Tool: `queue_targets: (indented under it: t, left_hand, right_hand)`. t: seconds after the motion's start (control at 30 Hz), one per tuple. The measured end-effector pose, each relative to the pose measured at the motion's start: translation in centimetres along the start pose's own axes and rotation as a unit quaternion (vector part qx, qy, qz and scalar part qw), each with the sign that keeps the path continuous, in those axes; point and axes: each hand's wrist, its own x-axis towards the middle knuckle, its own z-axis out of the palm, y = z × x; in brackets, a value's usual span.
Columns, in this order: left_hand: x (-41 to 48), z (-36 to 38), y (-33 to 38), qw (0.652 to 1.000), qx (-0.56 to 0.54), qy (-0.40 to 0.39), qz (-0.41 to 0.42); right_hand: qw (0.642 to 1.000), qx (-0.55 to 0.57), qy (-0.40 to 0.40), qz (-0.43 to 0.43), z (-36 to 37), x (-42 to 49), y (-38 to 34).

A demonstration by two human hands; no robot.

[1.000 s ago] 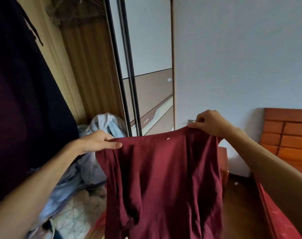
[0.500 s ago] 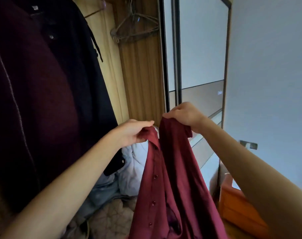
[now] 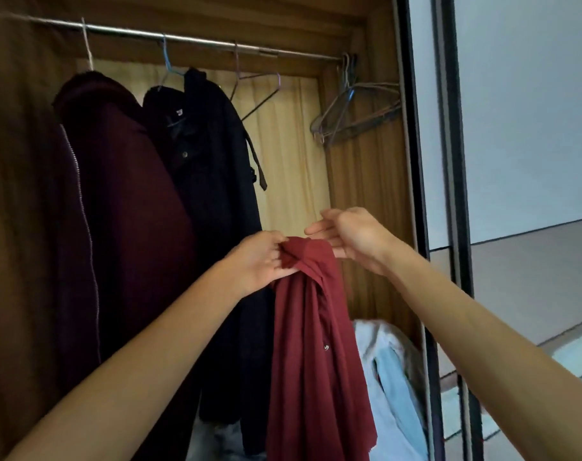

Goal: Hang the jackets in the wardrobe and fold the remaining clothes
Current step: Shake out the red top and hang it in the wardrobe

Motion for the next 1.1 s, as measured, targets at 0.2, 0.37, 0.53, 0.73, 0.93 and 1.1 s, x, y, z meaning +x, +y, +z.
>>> queue_targets:
  t: [0.2,0.37,0.53,0.73,0.93,1.1]
  left_hand:
    - [2.6,-0.4,4.9,0.995,0.013,0.067,0.071]
    - [4.9,-0.5,8.5,0.981,-0.006,0.127,0.148]
    - [5.7,-1.2,10.7,0.970,-0.021,0.150,0.190]
    - [4.5,-1.9,11.0,0.966,-0.007,0.164,0.201]
    - [3.2,-3.0,11.2,0.961,0.000,0.186,0.204]
    - [2.2,-3.5,11.0,0.963,0.001,0.177,0.204]
  right_hand:
    - [0.998,0.044,-0.031,-0.033,0.2,6.7,-2.2]
    - [0.994,0.061,-0.039,-0.085,-0.2,12.9,-6.9]
    - [0.985,0.042,-0.023,-0.163,1.2,16.5,-12.7]
    - [0.972,-0.015,0.073,-0.221,4.2,20.8,-17.8]
    - [0.977,-0.030,0.028,-0.207,6.1,23.2,-18.9]
    - [0.968,0.100,0.021,-0.230,7.1,24.4,-18.5]
